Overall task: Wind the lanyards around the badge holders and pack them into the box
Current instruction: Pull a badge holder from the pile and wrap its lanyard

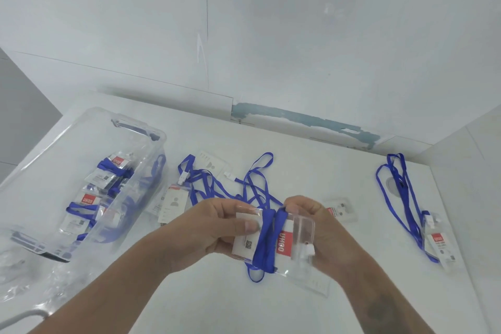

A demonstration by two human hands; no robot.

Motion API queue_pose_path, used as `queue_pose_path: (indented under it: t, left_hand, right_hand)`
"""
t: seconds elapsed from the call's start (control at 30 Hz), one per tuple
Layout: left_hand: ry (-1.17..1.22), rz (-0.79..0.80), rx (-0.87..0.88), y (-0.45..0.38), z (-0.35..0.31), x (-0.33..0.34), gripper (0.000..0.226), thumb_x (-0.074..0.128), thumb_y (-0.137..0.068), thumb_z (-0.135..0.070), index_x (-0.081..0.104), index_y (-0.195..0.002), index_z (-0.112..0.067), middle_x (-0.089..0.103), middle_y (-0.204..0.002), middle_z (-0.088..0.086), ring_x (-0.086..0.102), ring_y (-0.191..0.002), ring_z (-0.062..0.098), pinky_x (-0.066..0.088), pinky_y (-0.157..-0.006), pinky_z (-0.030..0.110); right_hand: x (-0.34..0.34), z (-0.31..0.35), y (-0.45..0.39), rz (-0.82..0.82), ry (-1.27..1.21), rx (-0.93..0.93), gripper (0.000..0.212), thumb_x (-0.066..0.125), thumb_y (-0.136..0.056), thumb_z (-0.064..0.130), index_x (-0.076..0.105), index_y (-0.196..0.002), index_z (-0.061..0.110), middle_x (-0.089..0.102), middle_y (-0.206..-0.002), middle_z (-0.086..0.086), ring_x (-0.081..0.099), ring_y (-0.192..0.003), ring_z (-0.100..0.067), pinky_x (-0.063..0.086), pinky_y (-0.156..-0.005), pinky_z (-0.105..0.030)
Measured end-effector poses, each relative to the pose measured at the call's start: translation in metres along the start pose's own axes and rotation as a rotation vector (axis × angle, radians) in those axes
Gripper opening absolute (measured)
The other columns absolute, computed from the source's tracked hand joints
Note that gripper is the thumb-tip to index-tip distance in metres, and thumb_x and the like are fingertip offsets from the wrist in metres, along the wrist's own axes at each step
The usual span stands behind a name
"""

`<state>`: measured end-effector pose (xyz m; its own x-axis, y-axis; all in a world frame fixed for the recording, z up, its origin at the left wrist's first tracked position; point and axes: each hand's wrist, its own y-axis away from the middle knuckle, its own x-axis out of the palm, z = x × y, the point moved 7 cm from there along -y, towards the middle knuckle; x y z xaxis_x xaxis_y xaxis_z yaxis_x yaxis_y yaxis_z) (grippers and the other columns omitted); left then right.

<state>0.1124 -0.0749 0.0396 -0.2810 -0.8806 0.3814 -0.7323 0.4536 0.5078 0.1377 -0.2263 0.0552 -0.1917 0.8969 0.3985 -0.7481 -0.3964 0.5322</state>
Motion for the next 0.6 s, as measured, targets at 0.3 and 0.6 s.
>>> queue_pose_path:
  t: [0.3,0.6]
  left_hand:
    - [0.163,-0.348,-0.041,0.0,0.018,-0.001,0.014,0.066,-0.091,-0.013,0.079,-0.093,-0.018,0.077,-0.093,0.01,0.074,-0.077,0.021,0.057,-0.064,0.03]
    - [0.005,-0.422,-0.006,0.003,0.014,0.001,0.012,0.07,-0.089,-0.015,0.077,-0.098,-0.016,0.078,-0.094,0.007,0.074,-0.089,0.021,0.06,-0.076,0.033]
  right_hand:
    - [-0.011,-0.01,0.007,-0.205,-0.069,-0.053,0.035,0.057,-0.092,0.037,0.078,-0.085,0.009,0.071,-0.081,-0.014,0.068,-0.067,-0.023,0.056,-0.057,-0.033]
    - [-0.013,0.031,0.003,-0.14,0.858,-0.236,0.014,0.063,-0.092,0.033,0.072,-0.083,0.028,0.064,-0.082,-0.018,0.046,-0.062,-0.014,0.048,-0.057,-0.033]
